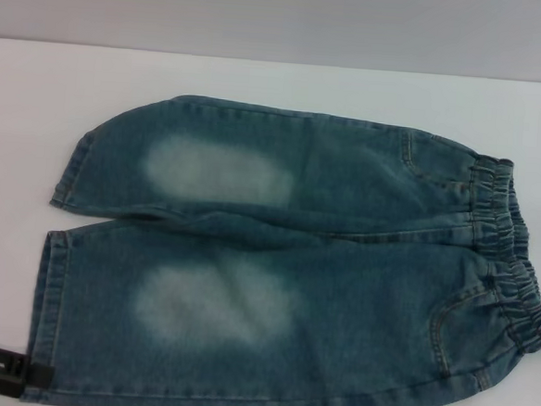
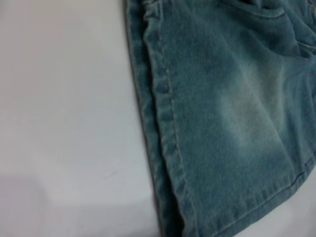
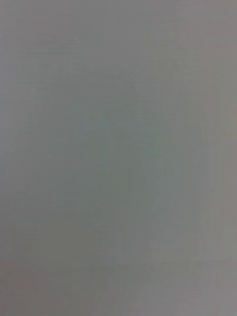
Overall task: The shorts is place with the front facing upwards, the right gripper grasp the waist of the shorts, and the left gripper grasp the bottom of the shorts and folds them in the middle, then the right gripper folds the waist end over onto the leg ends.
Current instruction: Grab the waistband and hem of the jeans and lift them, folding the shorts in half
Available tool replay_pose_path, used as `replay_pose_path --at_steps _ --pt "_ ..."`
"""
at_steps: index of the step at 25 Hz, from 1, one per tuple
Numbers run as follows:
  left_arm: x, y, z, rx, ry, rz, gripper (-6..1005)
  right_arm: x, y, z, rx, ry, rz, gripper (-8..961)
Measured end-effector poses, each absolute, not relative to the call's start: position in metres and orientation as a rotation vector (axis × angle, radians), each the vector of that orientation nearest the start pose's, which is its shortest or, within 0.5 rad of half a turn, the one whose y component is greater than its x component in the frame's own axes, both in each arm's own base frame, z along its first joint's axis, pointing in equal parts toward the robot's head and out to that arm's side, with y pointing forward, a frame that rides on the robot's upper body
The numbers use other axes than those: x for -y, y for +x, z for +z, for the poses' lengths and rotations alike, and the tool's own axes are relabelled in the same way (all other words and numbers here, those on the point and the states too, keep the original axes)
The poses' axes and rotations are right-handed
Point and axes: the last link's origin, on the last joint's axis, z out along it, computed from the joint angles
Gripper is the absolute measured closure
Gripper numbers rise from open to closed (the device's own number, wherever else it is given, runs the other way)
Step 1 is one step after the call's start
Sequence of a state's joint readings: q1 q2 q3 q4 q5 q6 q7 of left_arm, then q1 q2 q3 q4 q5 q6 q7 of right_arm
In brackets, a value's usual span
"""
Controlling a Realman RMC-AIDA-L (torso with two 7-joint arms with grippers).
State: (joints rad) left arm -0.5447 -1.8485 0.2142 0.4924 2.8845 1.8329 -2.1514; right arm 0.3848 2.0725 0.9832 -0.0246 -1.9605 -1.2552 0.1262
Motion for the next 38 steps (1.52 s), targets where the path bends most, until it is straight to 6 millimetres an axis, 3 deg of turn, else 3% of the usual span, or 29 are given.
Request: replay_pose_path --at_steps 12,38 --pt "-0.257 -0.362 0.067 2.138 -2.37 -0.016 223 -0.284 0.41 0.063 -0.615 -1.124 0.514 300" --pt "-0.266 -0.351 0.061 2.079 -2.443 -0.052 225 -0.281 0.411 0.06 -0.622 -1.134 0.506 300"
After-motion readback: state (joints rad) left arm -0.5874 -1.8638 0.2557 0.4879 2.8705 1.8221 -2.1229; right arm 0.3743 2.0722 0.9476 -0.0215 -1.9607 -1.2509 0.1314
